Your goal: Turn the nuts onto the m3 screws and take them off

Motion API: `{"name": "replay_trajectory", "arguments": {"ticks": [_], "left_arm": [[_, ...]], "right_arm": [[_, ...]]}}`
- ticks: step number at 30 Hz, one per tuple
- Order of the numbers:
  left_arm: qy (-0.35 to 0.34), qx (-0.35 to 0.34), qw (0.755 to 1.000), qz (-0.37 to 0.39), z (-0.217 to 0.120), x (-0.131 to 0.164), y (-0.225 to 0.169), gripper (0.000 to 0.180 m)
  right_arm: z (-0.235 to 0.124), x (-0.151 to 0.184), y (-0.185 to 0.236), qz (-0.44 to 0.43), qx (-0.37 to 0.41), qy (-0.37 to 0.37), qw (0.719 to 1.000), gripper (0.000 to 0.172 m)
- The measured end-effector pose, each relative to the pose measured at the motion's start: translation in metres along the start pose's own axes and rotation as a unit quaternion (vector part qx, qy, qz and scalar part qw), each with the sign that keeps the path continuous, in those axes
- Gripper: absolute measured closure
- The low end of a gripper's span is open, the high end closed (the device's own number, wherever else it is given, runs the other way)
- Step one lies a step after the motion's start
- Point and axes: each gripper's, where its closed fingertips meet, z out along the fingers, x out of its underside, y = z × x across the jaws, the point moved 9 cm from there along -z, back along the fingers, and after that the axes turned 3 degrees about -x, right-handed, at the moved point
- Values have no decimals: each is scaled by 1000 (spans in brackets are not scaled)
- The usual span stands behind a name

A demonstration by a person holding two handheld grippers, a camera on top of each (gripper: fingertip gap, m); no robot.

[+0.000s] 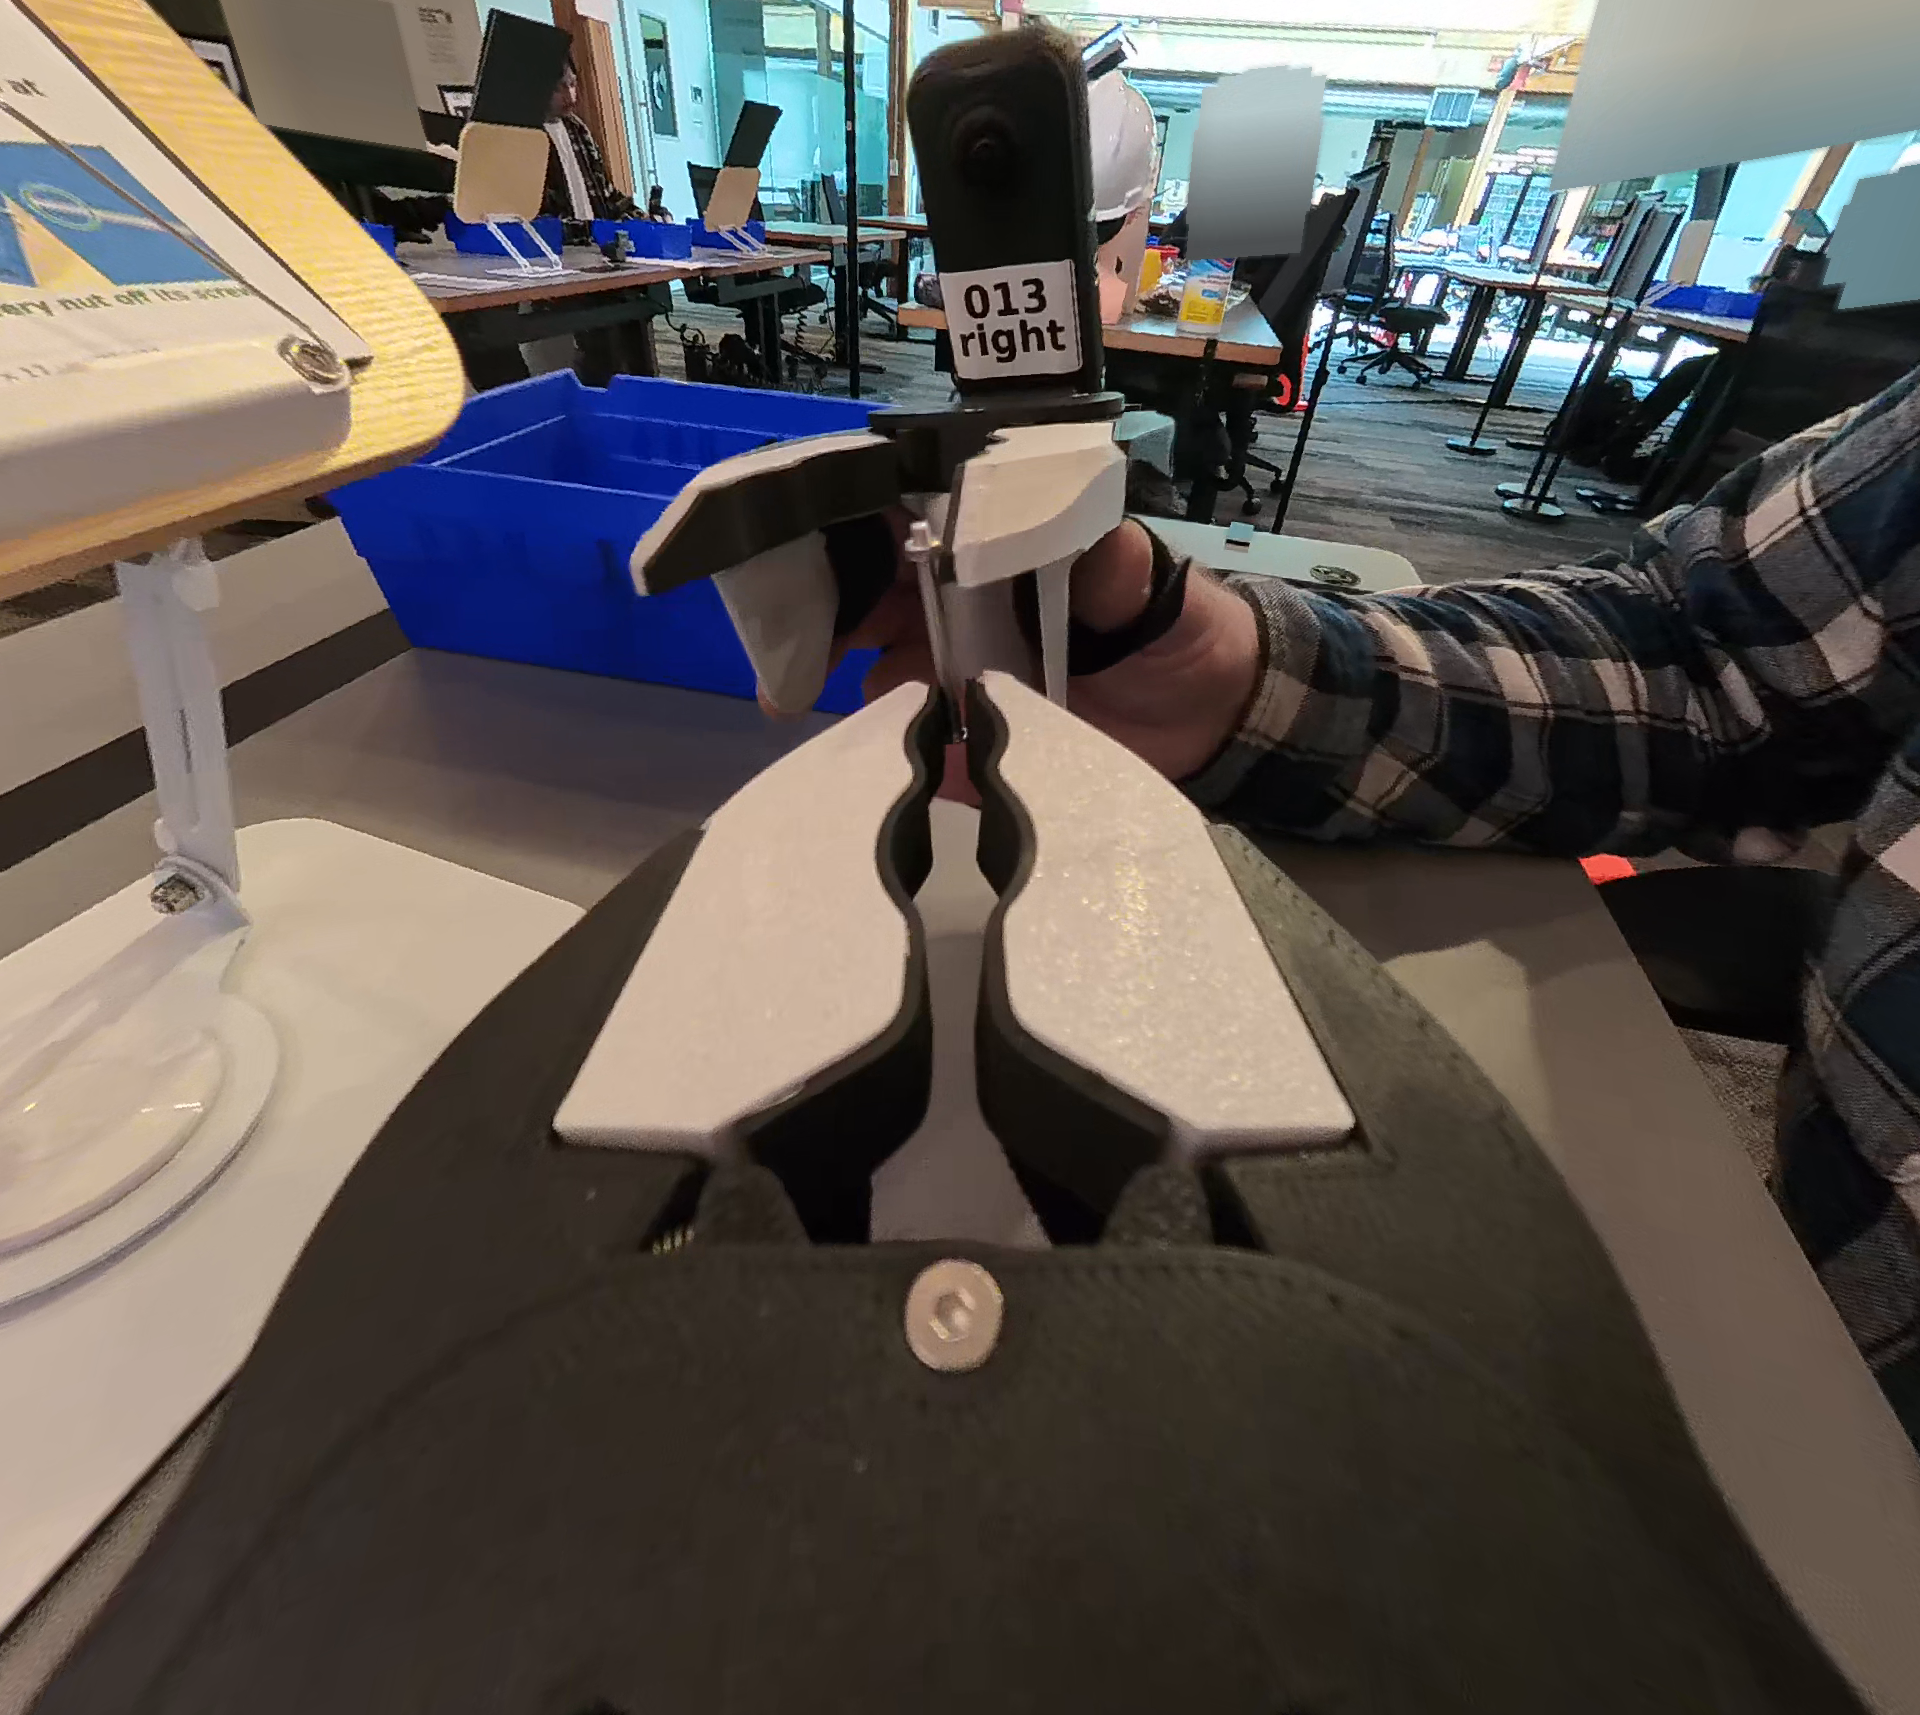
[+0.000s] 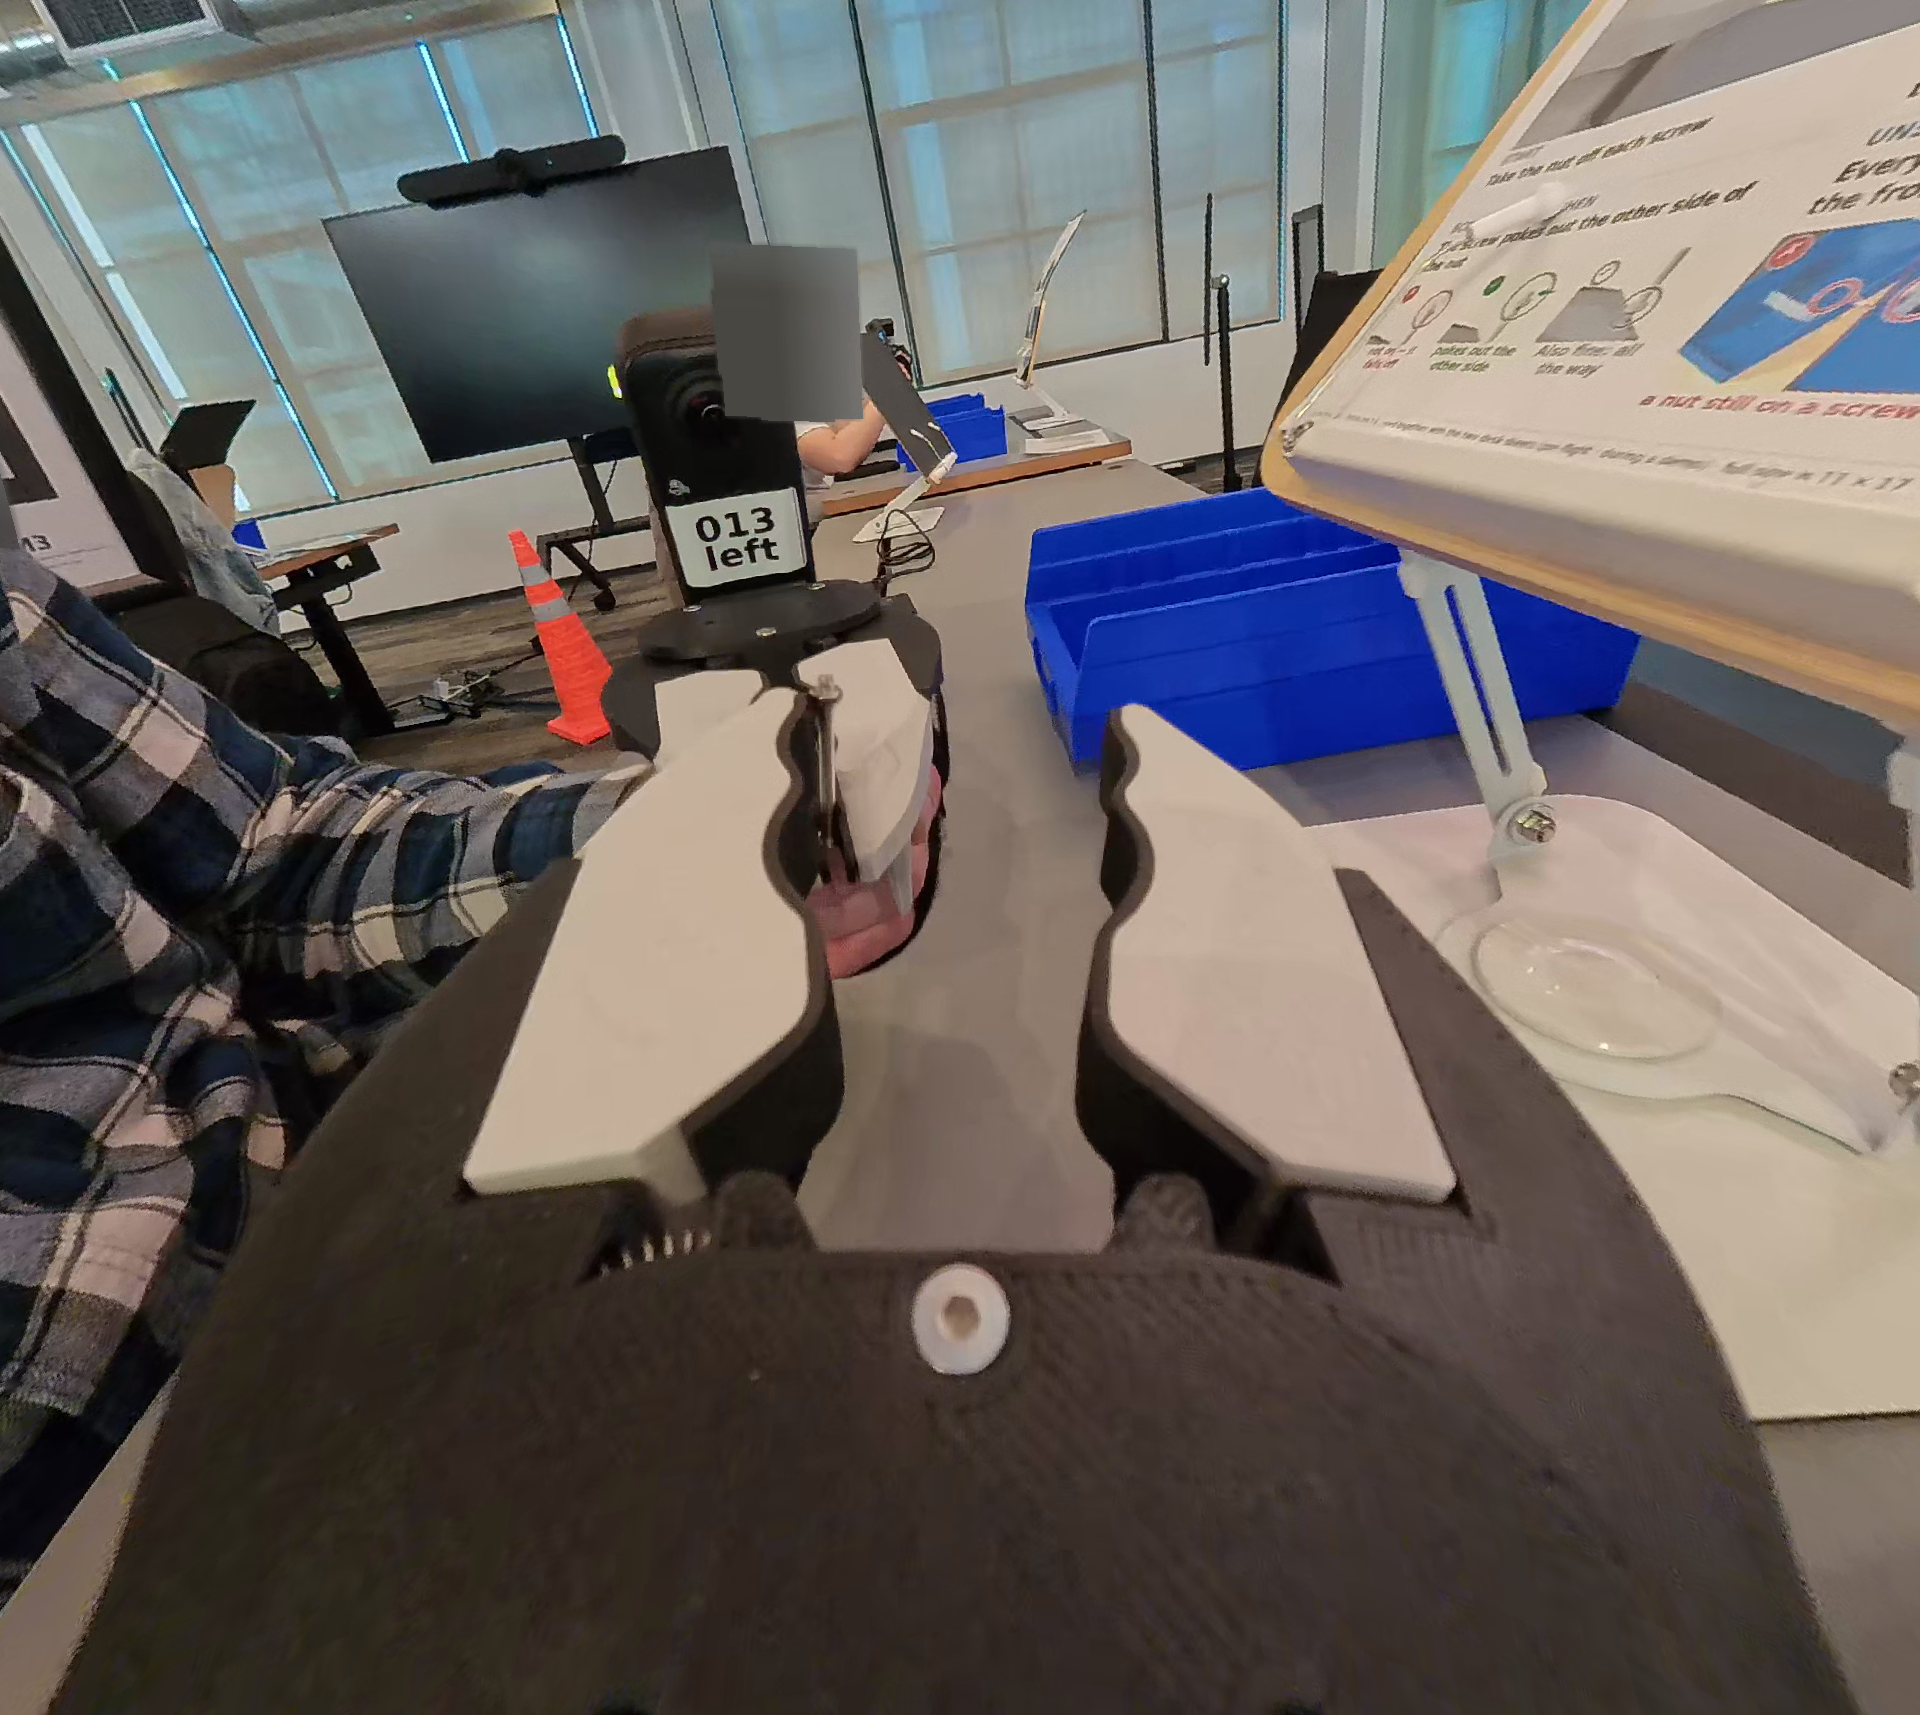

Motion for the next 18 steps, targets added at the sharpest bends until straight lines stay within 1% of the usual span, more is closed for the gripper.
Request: {"name": "replay_trajectory", "arguments": {"ticks": [2,5,6,8,9,10,14,18], "left_arm": [[-10,2,1000,-2,-3,-2,1,178],[-7,-1,1000,-5,-4,-1,2,177],[-7,0,1000,-7,-3,0,2,177],[1,1,1000,-3,0,1,1,177],[4,2,1000,-1,1,2,0,177],[6,4,1000,0,2,2,-1,177],[12,7,1000,6,5,3,-3,177],[8,4,1000,9,4,1,-3,177]], "right_arm": [[-6,-1,-5,1,17,1,1000,121],[-10,-4,-7,5,12,-11,1000,120],[-9,-4,-5,1,6,-11,1000,120],[-4,-3,0,-5,-7,-6,1000,113],[0,-2,2,-6,-13,-3,1000,113],[3,-1,4,-6,-17,-1,1000,118],[9,4,7,-1,-21,5,1000,119],[5,3,4,6,-14,-1,1000,120]]}}
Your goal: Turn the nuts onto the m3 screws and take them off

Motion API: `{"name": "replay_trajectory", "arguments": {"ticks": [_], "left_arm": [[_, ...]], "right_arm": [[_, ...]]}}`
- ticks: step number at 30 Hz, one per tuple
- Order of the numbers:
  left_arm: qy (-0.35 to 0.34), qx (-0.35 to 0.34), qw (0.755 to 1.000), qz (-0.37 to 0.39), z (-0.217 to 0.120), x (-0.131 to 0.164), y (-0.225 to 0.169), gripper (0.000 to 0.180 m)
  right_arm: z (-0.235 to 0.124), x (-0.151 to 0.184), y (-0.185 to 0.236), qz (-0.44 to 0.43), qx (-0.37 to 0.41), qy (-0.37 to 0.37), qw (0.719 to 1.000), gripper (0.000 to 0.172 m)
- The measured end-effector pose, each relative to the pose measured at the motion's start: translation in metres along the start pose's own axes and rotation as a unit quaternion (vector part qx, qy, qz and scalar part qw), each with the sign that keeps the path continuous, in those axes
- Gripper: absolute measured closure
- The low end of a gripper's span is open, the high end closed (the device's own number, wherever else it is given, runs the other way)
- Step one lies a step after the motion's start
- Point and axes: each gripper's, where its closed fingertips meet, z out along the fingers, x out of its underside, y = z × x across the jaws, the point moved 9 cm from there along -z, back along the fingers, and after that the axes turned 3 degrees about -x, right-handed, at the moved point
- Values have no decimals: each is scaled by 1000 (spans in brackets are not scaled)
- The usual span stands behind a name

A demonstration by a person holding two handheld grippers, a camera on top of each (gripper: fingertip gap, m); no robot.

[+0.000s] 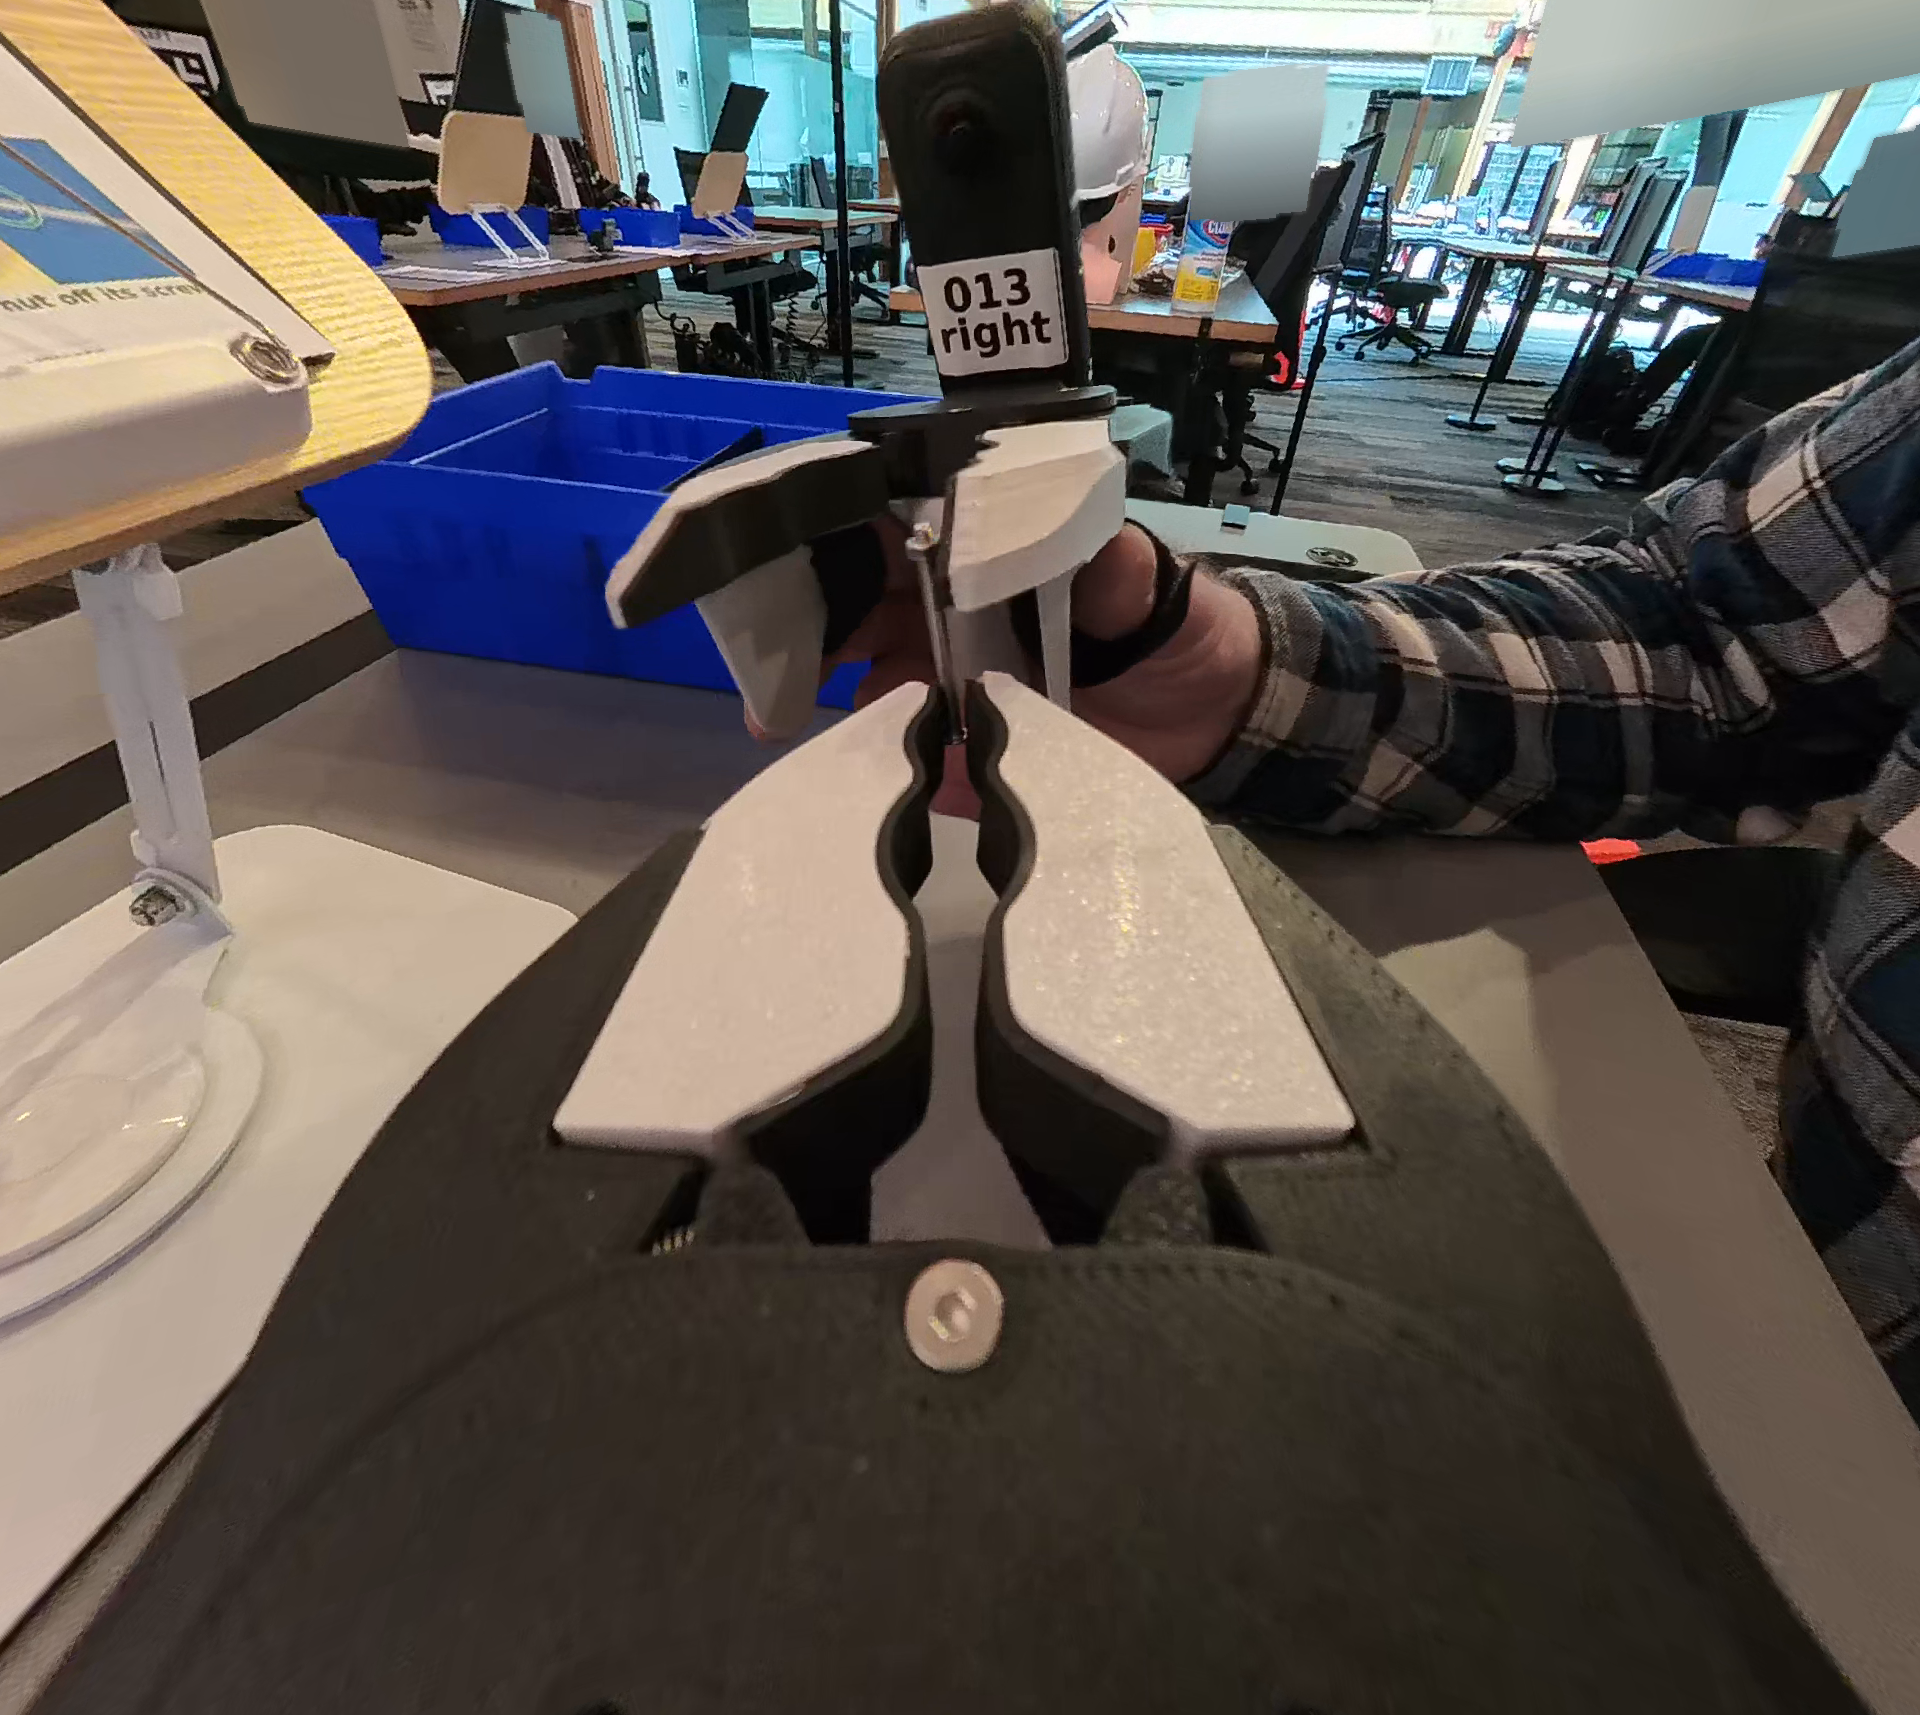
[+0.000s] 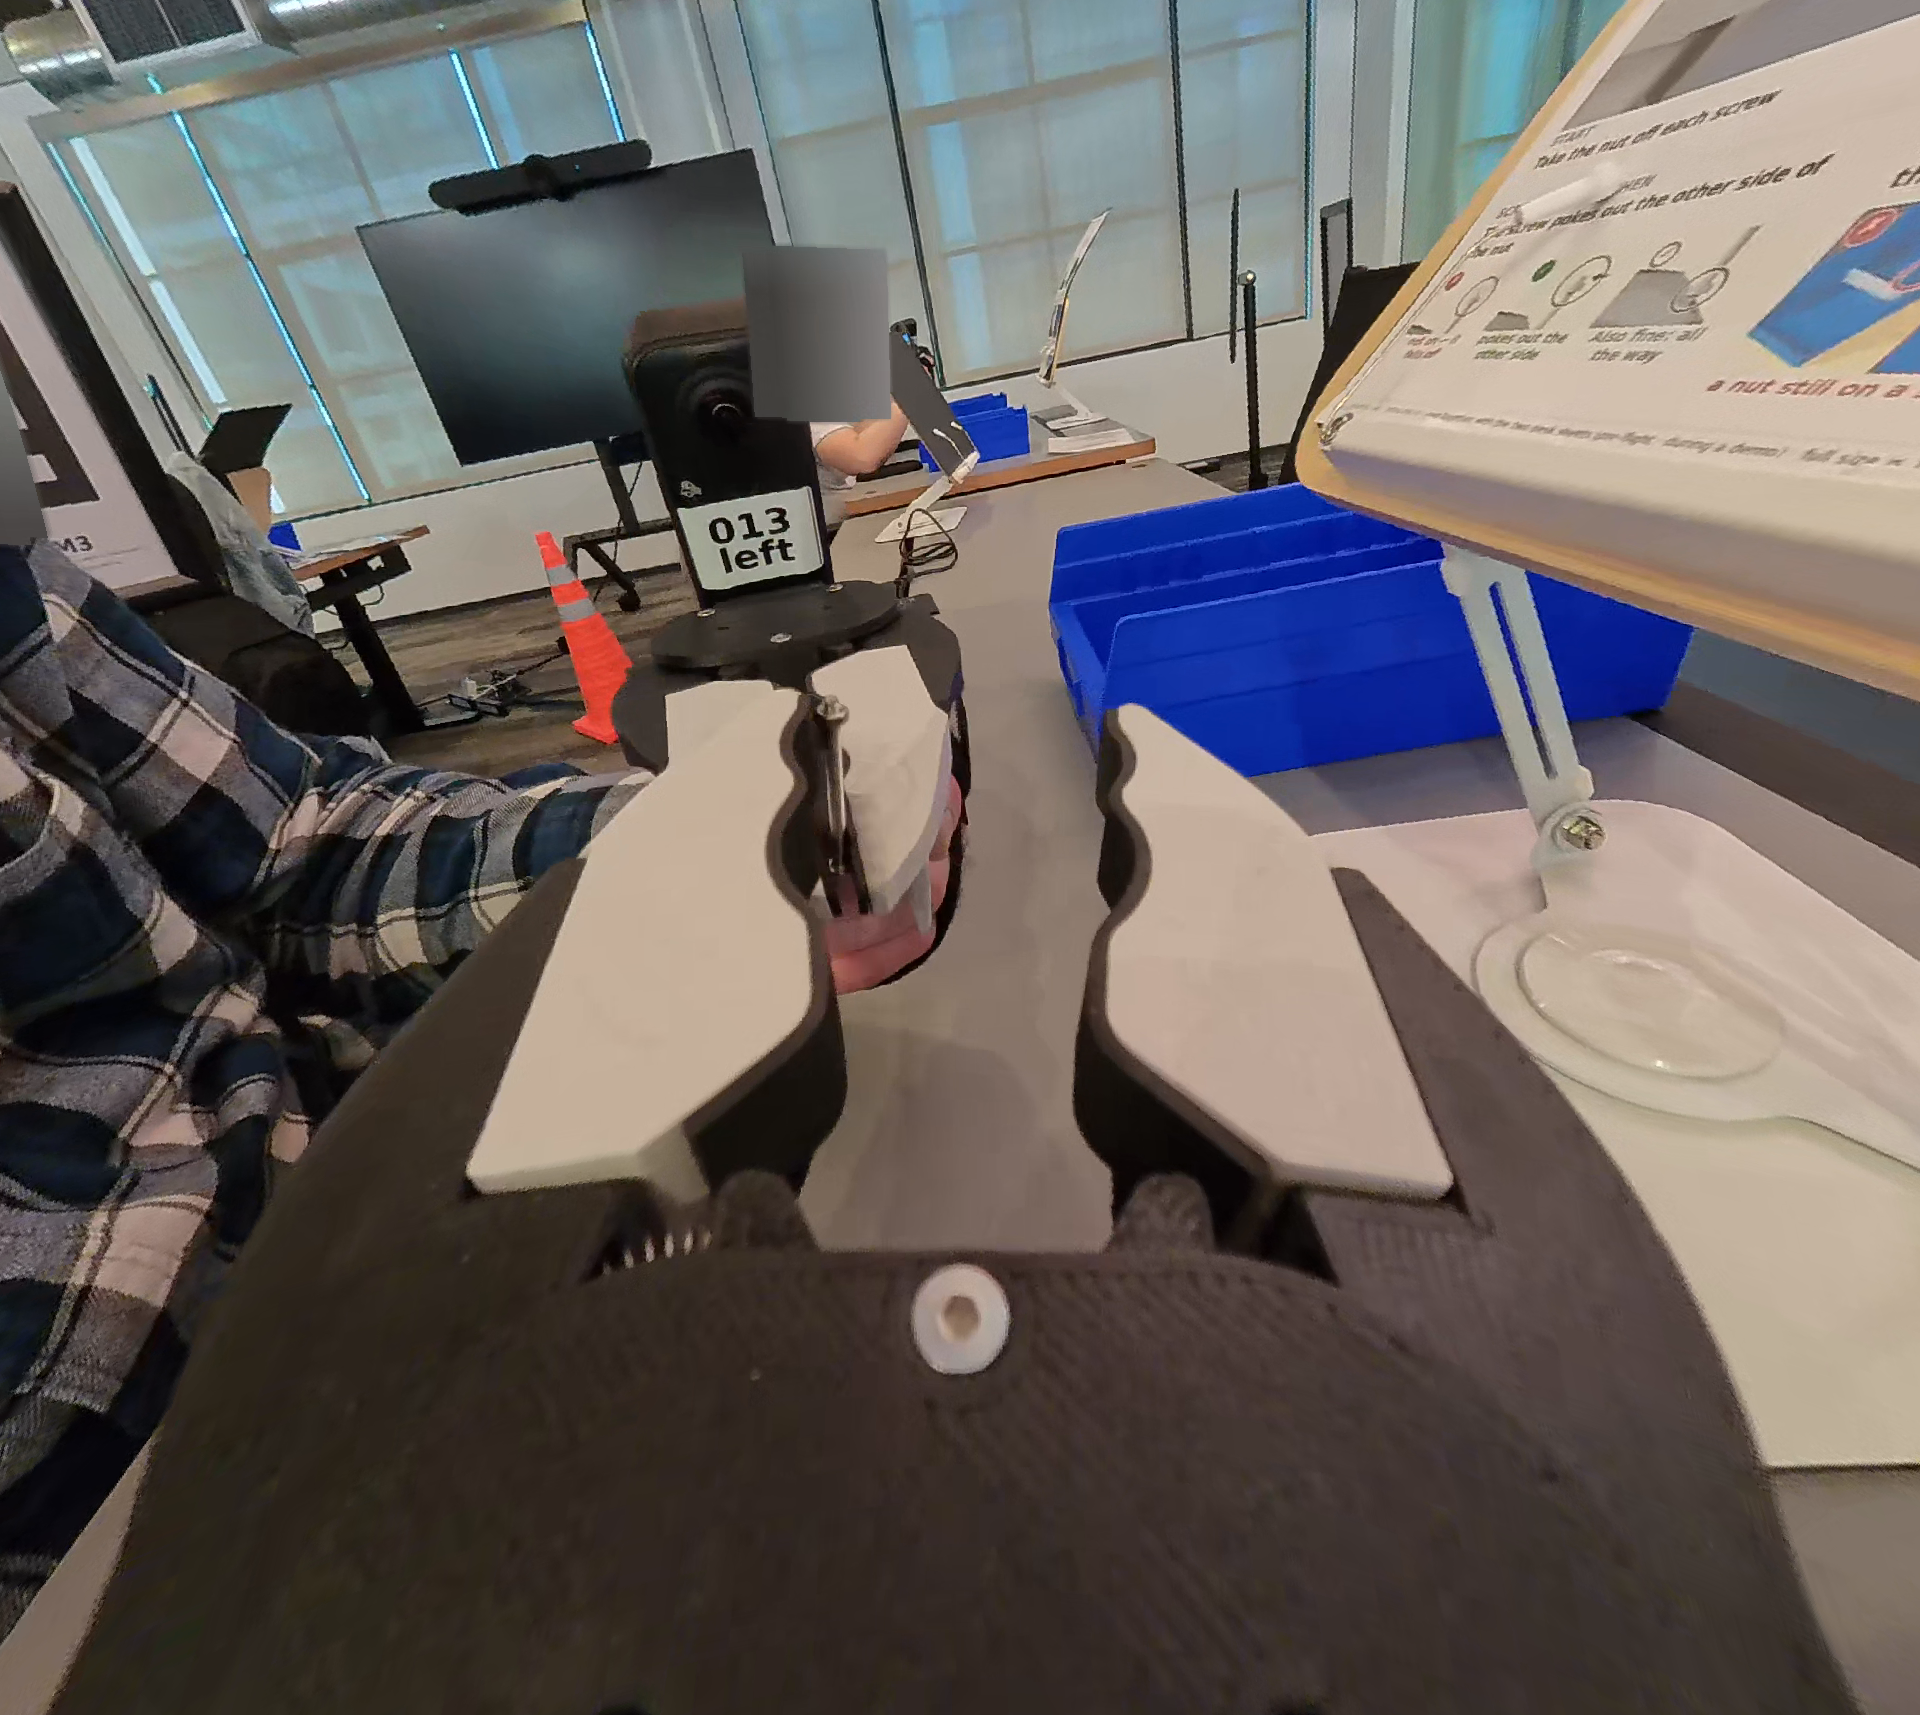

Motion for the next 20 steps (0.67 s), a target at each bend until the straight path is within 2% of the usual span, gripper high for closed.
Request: {"name": "replay_trajectory", "arguments": {"ticks": [8,9,10,11,20], "left_arm": [[-10,-7,1000,-5,-6,-2,4,177],[-8,-6,1000,-5,-6,-2,4,177],[-7,-4,1000,-5,-5,-1,3,177],[-5,-2,1000,-4,-3,-1,3,177],[-5,-1,1000,0,-1,-1,0,177]], "right_arm": [[-9,-2,-6,2,12,-13,1000,122],[-8,-3,-5,0,6,-14,1000,116],[-6,-3,-3,-2,0,-14,1000,120],[-4,-3,-1,-3,-5,-12,1000,115],[-5,-3,-1,-4,-3,-10,1000,120]]}}
